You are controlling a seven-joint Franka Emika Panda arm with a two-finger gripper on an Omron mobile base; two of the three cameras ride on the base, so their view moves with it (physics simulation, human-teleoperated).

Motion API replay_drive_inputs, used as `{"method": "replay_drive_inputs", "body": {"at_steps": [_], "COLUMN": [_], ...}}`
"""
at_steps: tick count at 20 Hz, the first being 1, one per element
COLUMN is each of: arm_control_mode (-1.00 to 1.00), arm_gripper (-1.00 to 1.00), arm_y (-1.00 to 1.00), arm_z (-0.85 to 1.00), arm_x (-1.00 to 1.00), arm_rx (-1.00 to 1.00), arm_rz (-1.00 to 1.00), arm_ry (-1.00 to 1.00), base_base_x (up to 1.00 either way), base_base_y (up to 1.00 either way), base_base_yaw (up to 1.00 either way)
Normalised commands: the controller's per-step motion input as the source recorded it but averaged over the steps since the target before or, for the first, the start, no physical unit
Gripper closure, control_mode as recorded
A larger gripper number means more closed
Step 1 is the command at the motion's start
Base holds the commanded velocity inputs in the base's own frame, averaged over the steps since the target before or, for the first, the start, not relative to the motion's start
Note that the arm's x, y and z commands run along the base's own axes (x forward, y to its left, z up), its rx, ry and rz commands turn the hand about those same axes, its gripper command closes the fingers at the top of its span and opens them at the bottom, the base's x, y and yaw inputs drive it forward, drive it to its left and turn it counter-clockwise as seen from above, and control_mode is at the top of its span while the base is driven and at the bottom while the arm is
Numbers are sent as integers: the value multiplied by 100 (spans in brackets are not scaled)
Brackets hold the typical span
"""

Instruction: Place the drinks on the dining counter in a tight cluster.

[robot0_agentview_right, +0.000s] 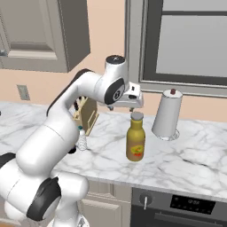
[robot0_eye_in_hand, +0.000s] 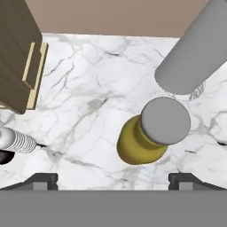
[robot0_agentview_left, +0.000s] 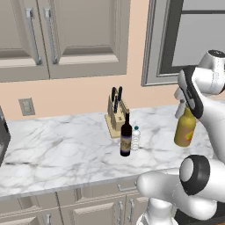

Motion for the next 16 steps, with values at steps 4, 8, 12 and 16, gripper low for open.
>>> {"method": "replay_drive_inputs", "body": {"at_steps": [4, 8, 12, 16], "arm_control_mode": [-100, -100, -100, -100], "arm_gripper": [-100, -100, -100, -100], "arm_y": [-38, -19, -4, 0], "arm_z": [-6, -18, -12, -5], "arm_x": [7, 3, 0, 5], "arm_rx": [1, 0, 0, -3], "arm_rz": [-4, -1, 0, 0], "arm_ry": [0, 0, 1, 1], "base_base_x": [0, 0, 0, 0], "base_base_y": [0, 0, 0, 0], "base_base_yaw": [0, 0, 0, 0]}}
